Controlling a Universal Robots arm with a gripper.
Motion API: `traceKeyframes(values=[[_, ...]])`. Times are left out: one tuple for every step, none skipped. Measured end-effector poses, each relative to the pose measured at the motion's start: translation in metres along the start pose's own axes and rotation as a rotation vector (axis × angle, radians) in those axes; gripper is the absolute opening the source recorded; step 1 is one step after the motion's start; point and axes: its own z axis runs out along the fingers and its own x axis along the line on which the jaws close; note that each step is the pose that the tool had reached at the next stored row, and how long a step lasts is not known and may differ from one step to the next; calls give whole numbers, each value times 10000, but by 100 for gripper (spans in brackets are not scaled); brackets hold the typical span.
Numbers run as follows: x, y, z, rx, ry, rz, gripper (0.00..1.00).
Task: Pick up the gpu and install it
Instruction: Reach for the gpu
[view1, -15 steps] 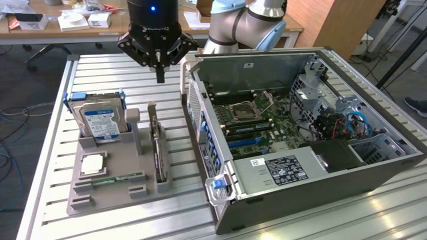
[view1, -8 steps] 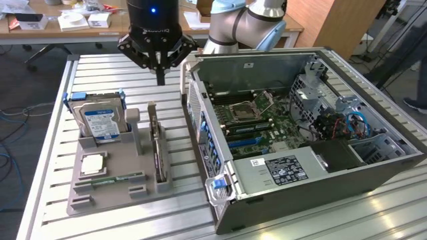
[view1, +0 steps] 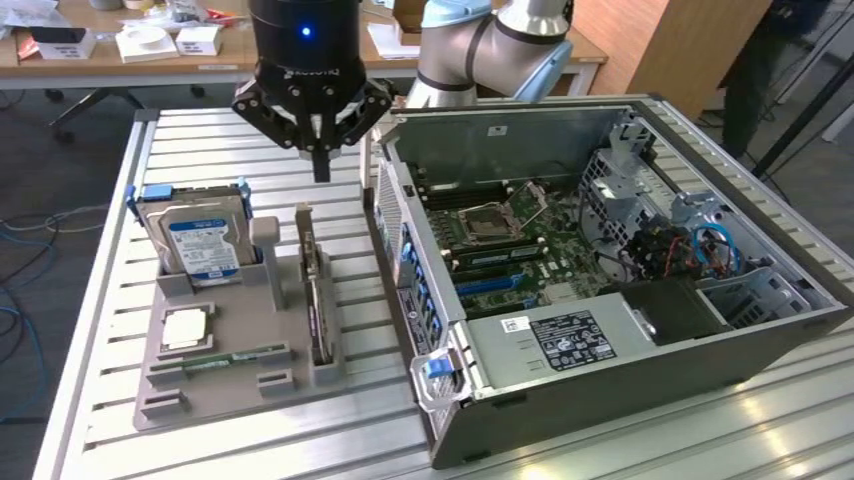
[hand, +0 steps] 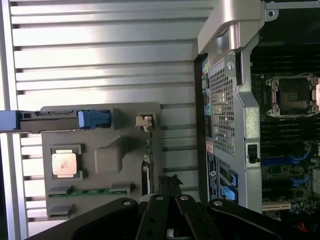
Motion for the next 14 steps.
traceKeyframes(values=[[5,-24,-1,0,0,0,10],[10,-49,-2,0,0,0,10],[14,-73,-3,0,0,0,10],[19,-96,-5,1,1,0,10],[24,-118,-5,0,0,0,10],[28,-140,-7,1,1,-1,10],[33,-161,-7,0,0,-1,10],[36,-182,-8,0,0,-1,10],[40,-202,-9,-1,-1,-1,10],[45,-223,-10,0,0,0,10],[49,-243,-11,0,0,0,10],[54,-265,-12,0,0,0,10],[60,-284,-13,-1,0,0,10],[64,-302,-14,0,0,-1,10]])
